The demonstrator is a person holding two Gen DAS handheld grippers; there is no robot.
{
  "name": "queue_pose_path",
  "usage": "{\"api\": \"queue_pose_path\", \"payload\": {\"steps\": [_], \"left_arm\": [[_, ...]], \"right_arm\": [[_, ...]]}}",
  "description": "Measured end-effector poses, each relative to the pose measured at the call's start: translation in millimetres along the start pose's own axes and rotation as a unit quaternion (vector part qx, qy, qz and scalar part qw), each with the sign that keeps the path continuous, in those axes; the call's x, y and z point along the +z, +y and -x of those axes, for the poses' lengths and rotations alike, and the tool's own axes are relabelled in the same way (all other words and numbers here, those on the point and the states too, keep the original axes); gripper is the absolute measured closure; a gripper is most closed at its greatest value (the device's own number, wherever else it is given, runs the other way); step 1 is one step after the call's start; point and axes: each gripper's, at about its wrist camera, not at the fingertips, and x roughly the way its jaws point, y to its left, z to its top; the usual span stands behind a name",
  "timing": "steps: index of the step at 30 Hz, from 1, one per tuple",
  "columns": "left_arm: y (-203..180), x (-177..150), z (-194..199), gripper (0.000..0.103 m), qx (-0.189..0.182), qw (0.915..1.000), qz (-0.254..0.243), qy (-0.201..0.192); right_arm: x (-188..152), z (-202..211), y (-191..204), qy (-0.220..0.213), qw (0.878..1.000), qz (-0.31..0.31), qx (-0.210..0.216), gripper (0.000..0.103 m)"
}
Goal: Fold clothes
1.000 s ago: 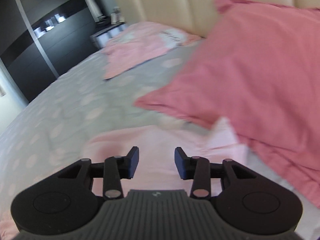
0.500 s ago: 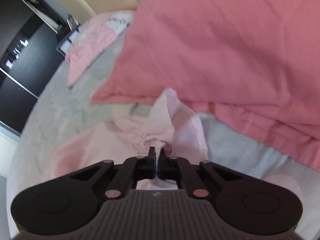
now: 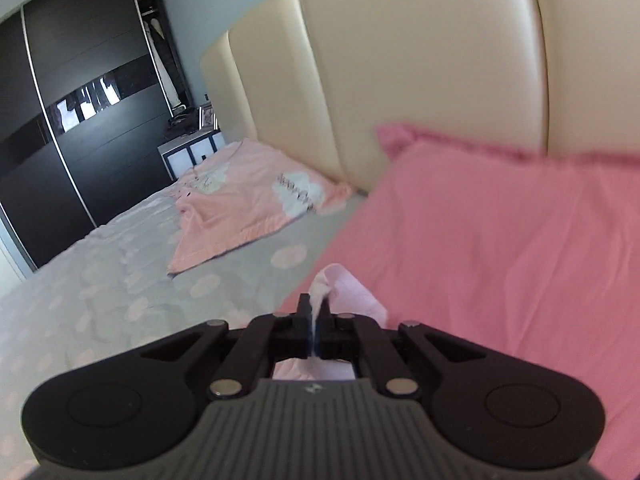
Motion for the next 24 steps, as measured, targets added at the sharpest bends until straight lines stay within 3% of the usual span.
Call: {"api": "queue_pose_path", "payload": {"steps": [3,9,16,24], "left_arm": [[4.4,-0.8,9.6,0.052,0.003,0.9999,0.011,0.0],[8.2,-0.9,17.9,0.051,0.003,0.9992,0.037,0.013],[0.7,-6.7,12.2,0.051,0.021,0.9986,0.003,0.048],[8.5,-15.7,23.9,0.051,0.032,0.9977,-0.014,0.059]], "right_arm": [[27.7,11.9,12.5,-0.002,1.0,0.018,0.02,0.101],[39.8,53.9,84.7,0.004,0.989,0.08,0.127,0.101],[3.1,116.2,206.3,0.038,0.959,0.152,0.235,0.101],[-70.8,159.5,332.3,0.096,0.92,0.194,0.326,0.101]]}}
